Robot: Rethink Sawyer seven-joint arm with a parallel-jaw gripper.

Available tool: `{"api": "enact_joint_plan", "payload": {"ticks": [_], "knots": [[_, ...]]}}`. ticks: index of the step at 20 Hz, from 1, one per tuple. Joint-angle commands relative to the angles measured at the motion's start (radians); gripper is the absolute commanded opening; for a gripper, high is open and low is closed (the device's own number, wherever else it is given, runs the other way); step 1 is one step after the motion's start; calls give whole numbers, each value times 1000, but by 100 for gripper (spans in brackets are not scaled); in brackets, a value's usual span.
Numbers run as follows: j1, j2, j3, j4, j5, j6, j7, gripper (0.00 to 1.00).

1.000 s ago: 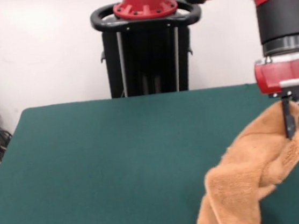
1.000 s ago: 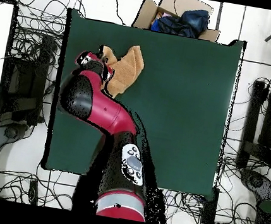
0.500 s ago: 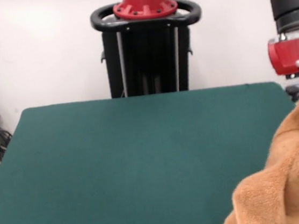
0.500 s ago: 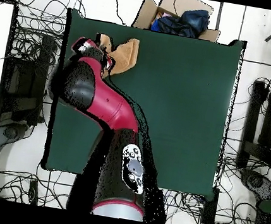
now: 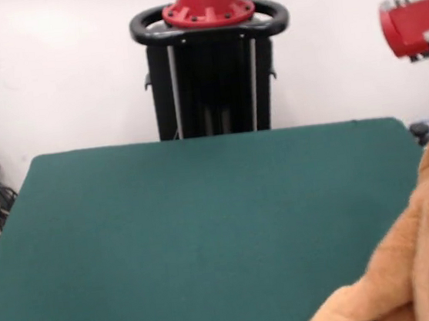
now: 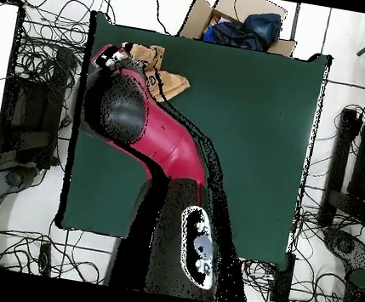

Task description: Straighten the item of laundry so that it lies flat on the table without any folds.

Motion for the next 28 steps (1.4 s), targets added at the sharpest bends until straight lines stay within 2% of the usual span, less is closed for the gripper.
{"api": "enact_joint_plan", "payload": {"ticks": [1, 2, 5, 14, 22, 28], "knots": [[-226, -125, 243, 216, 21, 41, 2, 0], [-292, -150, 303, 266, 22, 40, -45, 0], [-383, -179, 359, 305, -21, 87, -97, 0], [-606, -220, 454, 296, -142, 319, -246, 0], [-742, -294, 513, 273, -215, 520, -333, 0], [-754, -344, 499, 232, -256, 624, -324, 0]]}}
